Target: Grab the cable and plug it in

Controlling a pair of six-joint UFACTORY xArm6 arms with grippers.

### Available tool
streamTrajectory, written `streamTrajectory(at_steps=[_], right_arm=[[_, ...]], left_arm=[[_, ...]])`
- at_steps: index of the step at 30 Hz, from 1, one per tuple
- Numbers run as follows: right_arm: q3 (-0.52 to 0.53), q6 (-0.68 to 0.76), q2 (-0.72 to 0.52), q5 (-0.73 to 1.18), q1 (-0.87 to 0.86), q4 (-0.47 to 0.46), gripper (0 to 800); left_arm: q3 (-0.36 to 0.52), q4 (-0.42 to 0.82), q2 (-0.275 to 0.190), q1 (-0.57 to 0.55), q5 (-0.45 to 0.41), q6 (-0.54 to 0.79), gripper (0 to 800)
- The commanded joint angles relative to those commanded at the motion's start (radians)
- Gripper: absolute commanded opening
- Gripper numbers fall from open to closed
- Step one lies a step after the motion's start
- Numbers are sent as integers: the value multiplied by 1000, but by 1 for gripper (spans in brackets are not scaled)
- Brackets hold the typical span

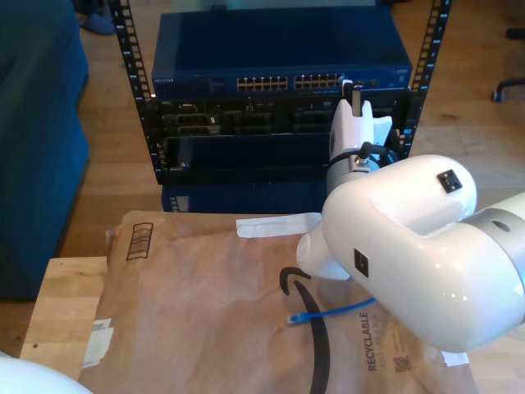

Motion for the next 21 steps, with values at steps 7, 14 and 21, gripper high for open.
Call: streamTrajectory(at_steps=[7, 14, 21], right_arm=[[-5, -3, 3, 0, 0, -3, 0], [-5, -5, 3, 0, -2, -14, 0], [-2, -5, 3, 0, -3, -12, 0]], left_arm=[[0, 0, -2, 0, 0, 0, 800], [0, 0, 0, 0, 0, 0, 800], [0, 0, 0, 0, 0, 0, 800]])
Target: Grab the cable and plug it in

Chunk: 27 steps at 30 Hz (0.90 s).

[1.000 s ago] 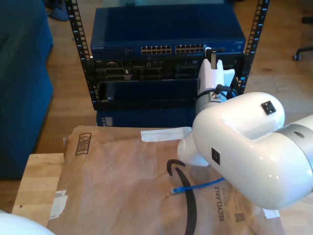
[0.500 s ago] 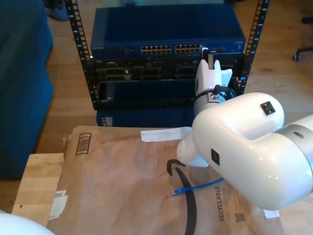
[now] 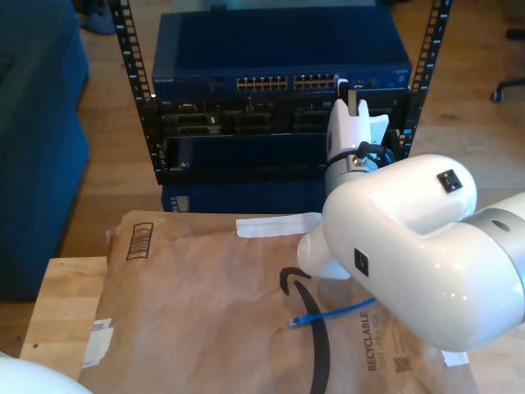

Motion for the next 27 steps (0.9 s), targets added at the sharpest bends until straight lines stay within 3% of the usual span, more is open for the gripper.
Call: streamTrajectory(at_steps=[27], right_arm=[[-15, 0, 18, 0, -9, -2, 0]], left_arm=[[0, 0, -2, 0, 0, 0, 800]])
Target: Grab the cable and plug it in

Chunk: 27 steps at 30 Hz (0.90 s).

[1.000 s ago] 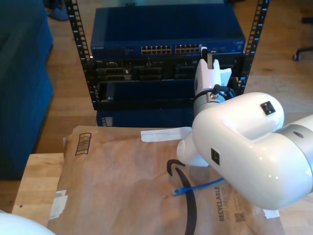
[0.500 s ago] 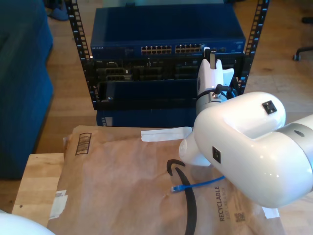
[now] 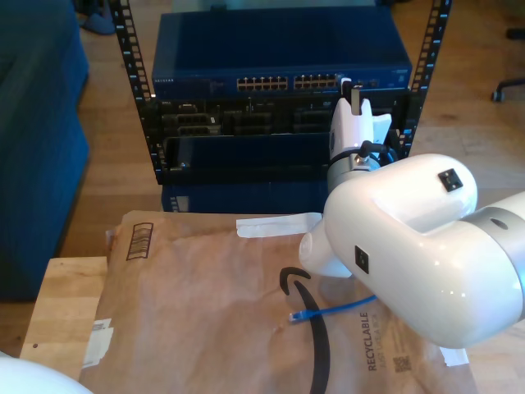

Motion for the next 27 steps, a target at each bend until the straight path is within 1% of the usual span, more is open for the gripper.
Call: streamTrajectory(at_steps=[23, 27], right_arm=[[-20, 0, 12, 2, 8, 0, 0], [-52, 0, 28, 2, 8, 0, 0]], left_arm=[[0, 0, 0, 0, 0, 0, 800], [0, 0, 2, 0, 0, 0, 800]])
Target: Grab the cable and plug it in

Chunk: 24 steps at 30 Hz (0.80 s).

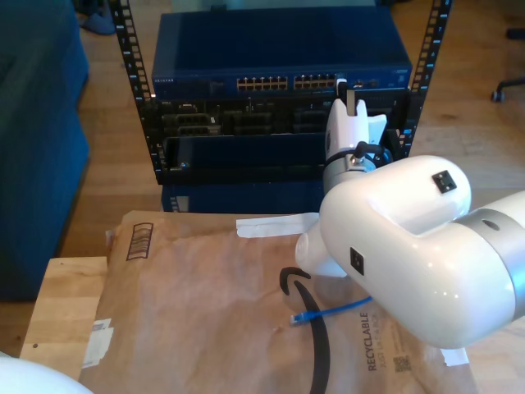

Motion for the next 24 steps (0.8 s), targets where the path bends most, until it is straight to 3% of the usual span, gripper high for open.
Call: streamTrajectory(at_steps=[7, 8, 10, 16, 24], right_arm=[[-14, 0, 8, 0, 0, -8, 0], [-12, 2, 6, 0, -2, -8, 36], [-8, 2, 2, 0, -2, -18, 263], [91, -2, -60, 0, 0, -29, 399], [313, -2, -219, 0, 11, -29, 503]], left_arm=[[0, 0, -2, 0, 0, 0, 800], [0, 0, 0, 0, 0, 0, 800], [0, 0, 0, 0, 0, 0, 800], [0, 0, 0, 0, 0, 0, 800], [0, 0, 0, 0, 0, 0, 800]])
